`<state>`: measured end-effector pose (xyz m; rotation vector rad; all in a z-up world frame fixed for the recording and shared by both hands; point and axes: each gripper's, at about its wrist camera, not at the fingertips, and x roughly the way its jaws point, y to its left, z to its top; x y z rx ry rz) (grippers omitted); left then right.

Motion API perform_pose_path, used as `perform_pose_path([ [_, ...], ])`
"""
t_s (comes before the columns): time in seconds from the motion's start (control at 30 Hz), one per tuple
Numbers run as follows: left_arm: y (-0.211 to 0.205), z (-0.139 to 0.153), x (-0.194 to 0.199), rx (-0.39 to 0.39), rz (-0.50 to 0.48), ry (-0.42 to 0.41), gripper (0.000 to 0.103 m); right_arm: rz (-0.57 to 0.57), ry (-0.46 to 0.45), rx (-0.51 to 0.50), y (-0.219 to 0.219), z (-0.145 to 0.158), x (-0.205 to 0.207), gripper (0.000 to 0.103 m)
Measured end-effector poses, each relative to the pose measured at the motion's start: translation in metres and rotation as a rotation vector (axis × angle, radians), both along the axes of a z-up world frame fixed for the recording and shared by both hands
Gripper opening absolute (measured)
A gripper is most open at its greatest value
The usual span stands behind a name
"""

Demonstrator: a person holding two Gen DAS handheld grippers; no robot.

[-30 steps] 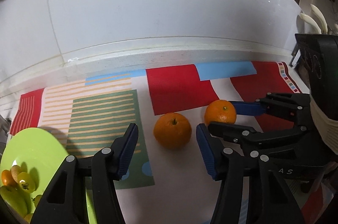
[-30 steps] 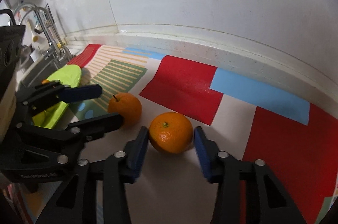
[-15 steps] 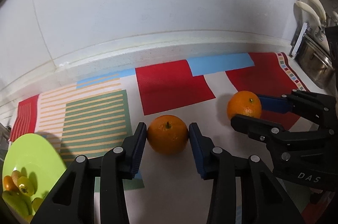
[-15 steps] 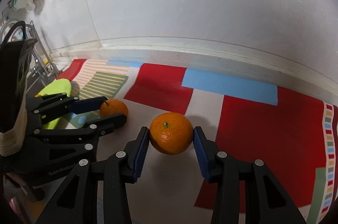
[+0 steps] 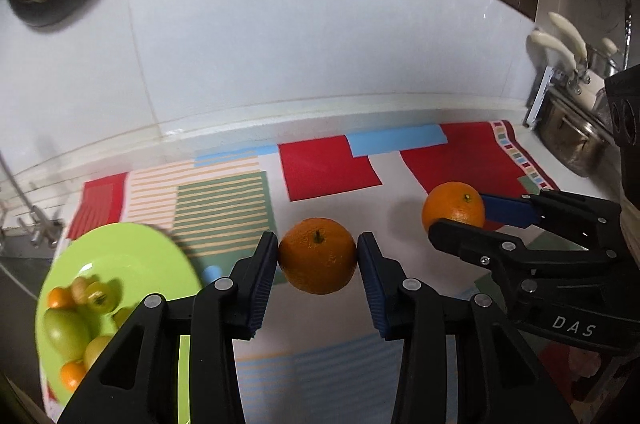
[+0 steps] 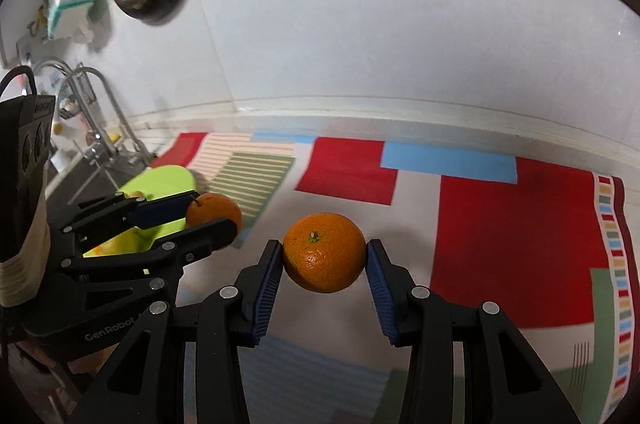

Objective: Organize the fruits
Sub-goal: 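Carry the orange in the right tool while the left tool carries its orange over the plate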

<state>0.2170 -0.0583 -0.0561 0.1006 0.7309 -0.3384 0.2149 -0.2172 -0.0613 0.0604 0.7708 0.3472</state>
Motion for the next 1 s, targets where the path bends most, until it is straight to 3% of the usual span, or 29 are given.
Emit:
perform_pose_path([
  [0.57,0.059,0.041,-0.080,-0.023,0.102,-0.088,0.041,0.005,-0.095,0.036,0.046,0.050,-0.070,0.044],
  [1.0,0.118,0.054,-0.100,-0.010,0.113,-0.129,0.041,0.017,-0.137,0.044,0.102,0.063,-0.093,0.044],
])
